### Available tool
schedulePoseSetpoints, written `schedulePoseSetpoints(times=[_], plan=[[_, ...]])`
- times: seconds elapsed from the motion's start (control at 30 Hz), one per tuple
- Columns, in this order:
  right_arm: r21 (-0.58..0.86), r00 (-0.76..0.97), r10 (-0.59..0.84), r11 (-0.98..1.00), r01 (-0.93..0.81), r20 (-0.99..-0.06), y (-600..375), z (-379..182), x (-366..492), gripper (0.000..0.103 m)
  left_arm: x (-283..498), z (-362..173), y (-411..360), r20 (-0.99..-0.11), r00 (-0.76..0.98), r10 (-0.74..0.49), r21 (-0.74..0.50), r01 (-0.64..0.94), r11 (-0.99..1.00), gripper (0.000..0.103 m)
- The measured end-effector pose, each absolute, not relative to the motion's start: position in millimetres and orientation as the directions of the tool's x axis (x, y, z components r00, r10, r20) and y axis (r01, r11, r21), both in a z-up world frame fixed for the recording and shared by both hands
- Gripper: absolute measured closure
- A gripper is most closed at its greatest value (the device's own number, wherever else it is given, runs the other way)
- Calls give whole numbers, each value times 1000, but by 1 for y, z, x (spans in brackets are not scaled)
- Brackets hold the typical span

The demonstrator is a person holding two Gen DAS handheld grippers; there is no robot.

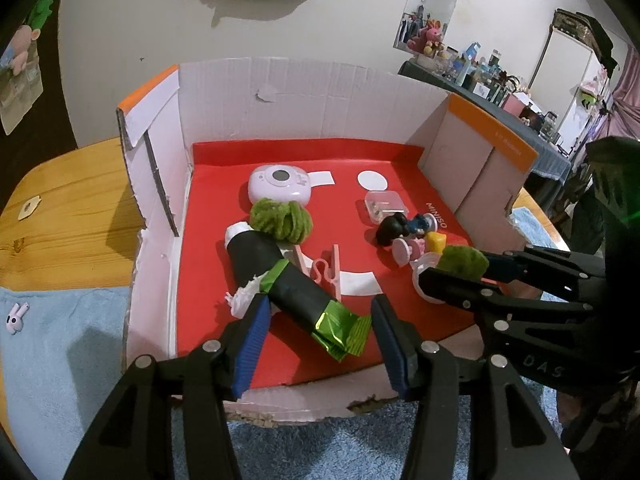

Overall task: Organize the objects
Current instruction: 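Carry the yarn ball and tube with both tools into the box, then lower the yarn ball into the clear lid while the left tool lowers the tube beside the plush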

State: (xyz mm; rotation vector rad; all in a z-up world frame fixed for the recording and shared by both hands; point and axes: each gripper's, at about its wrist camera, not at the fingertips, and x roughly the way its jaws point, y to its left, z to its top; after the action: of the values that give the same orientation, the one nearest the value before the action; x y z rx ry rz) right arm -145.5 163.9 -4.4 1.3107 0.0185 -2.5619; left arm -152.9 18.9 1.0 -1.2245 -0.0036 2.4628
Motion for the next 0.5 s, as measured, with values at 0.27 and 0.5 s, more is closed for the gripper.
schedulePoseSetpoints(times=[0.27, 0.5], plan=[[115, -560, -231, -965, 236, -796, 165, -5, -143, 56, -154, 1, 20, -766, -550, 333, -165, -333, -929, 47], [117, -566, -233, -965, 235, -791, 165, -3, -141, 55, -151, 4, 22, -759, -565, 323, -151, -329, -932, 45]])
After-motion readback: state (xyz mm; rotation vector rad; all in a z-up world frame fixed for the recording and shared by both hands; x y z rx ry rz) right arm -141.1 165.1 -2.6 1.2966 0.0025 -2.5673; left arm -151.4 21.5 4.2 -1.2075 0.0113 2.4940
